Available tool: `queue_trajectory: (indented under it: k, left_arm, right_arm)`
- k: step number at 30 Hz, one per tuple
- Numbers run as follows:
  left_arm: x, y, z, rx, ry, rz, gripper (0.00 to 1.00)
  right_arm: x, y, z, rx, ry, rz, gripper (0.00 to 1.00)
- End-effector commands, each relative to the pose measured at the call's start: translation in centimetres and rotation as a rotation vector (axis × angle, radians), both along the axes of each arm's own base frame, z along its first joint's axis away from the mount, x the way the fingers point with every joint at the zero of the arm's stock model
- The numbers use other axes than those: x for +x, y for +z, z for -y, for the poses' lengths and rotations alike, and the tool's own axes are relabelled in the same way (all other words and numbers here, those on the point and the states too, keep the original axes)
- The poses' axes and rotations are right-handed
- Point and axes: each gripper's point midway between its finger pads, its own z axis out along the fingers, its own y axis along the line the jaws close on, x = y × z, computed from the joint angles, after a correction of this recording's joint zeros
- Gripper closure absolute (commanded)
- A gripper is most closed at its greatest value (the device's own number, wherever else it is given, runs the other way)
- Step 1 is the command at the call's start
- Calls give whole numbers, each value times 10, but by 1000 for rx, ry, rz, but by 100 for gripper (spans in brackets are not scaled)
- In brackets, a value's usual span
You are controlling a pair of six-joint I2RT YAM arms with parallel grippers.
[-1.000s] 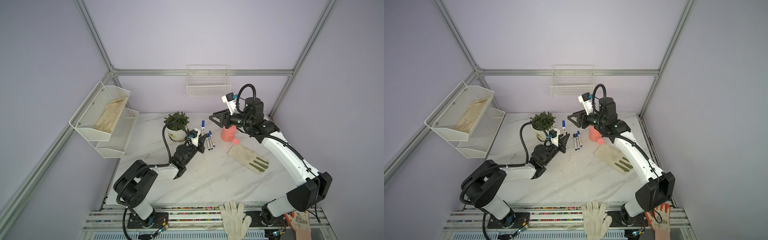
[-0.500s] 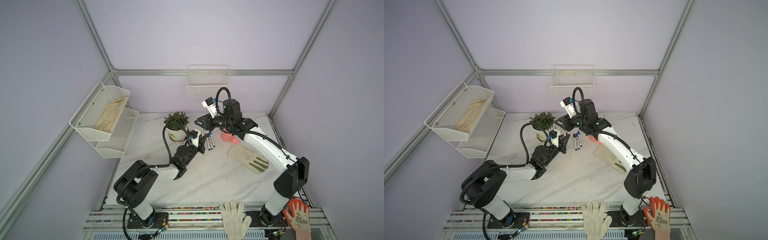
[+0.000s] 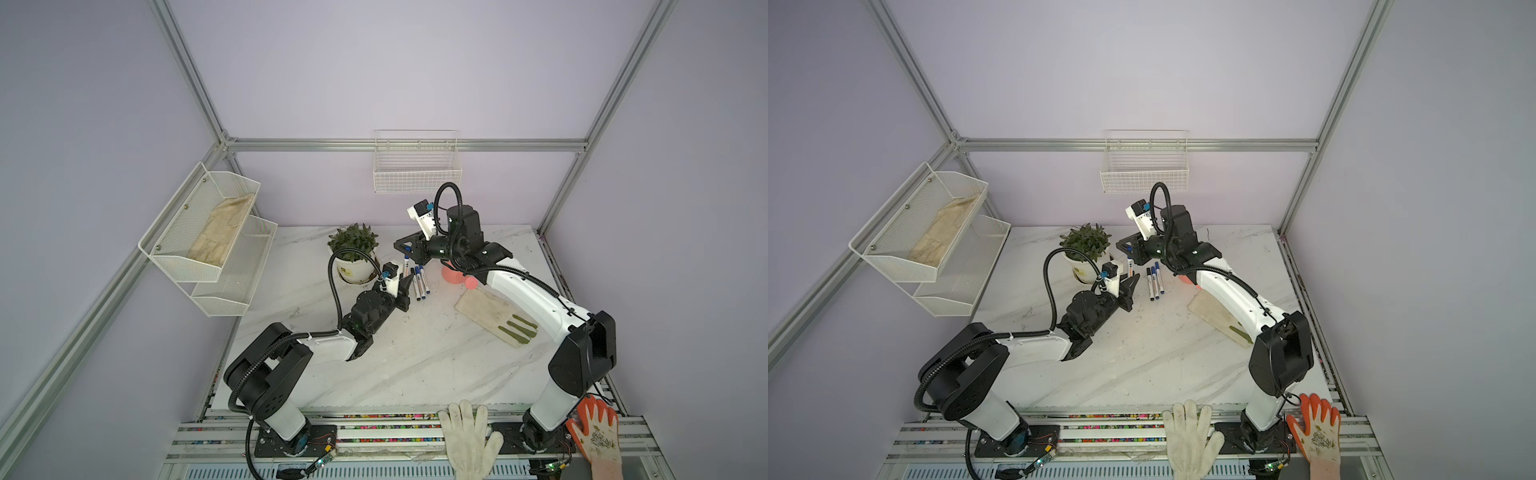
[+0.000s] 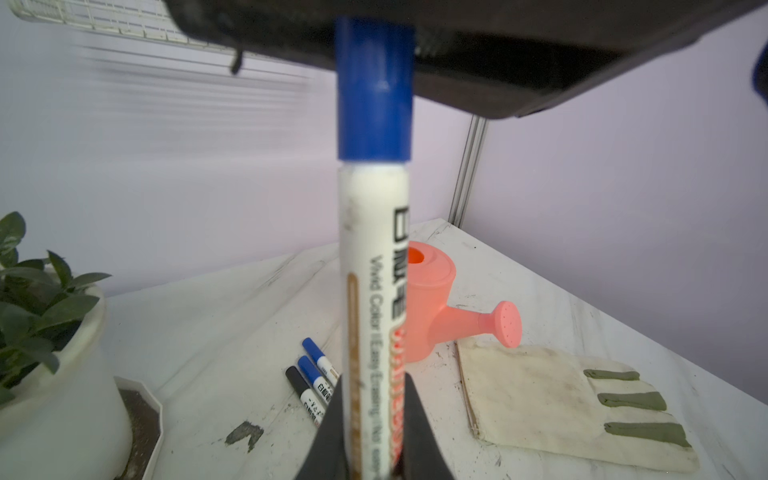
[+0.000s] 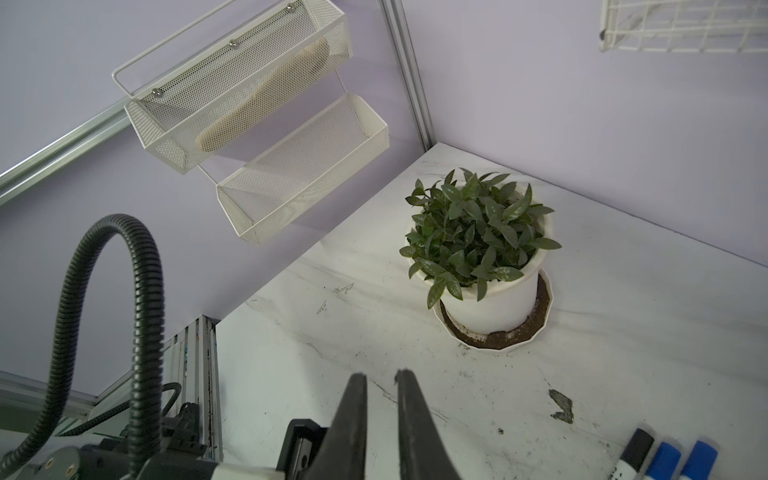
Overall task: Insert the pens into the pen caps
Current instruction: 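Open the right gripper and raise it above the capped marker, then press the right gripper down on the blue cap while the left gripper holds the marker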
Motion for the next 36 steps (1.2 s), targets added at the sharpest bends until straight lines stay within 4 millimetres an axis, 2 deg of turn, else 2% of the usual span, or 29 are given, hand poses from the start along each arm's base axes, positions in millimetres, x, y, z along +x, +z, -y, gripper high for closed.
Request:
queue_trajectory:
  k: [1, 4, 6, 9, 11, 15, 18, 21, 23, 25, 30, 36]
  left_arm:
    - [-6, 158, -36, -319, 66, 338, 100]
    - [-3, 198, -60, -477, 57, 371, 100]
    - [-2, 217, -78, -573, 37, 386, 100]
    - [-4, 235, -91, -654, -43, 395, 100]
    - [-9, 244, -97, -694, -97, 411, 100]
    - [-10, 243, -99, -709, -142, 397, 100]
    - [-2, 239, -101, -691, -98, 391, 100]
    - [9, 234, -106, -671, -29, 394, 100]
    - [13, 234, -101, -619, -23, 423, 100]
    - [24, 226, -94, -587, -11, 383, 100]
    - [40, 222, -100, -643, 76, 388, 100]
    - [51, 242, -110, -716, 136, 462, 100]
  right_arm:
    - [-38, -111, -1, -149, 61, -371, 99]
    - [-45, -144, 10, -152, 49, -512, 100]
    - [-42, -164, 24, -153, 5, -601, 100]
    - [-33, -177, 48, -105, -31, -707, 100]
    - [-31, -175, 56, -69, -23, -738, 100]
    - [-43, -170, 56, -94, 40, -732, 100]
    - [-55, -176, 54, -138, 55, -730, 100]
    - [-73, -181, 44, -179, 102, -725, 100]
    - [-85, -184, 35, -212, 142, -714, 100]
    - [-95, -186, 27, -240, 177, -705, 100]
    - [-101, -194, 24, -250, 206, -737, 100]
    - [-96, -207, 27, -294, 179, -735, 100]
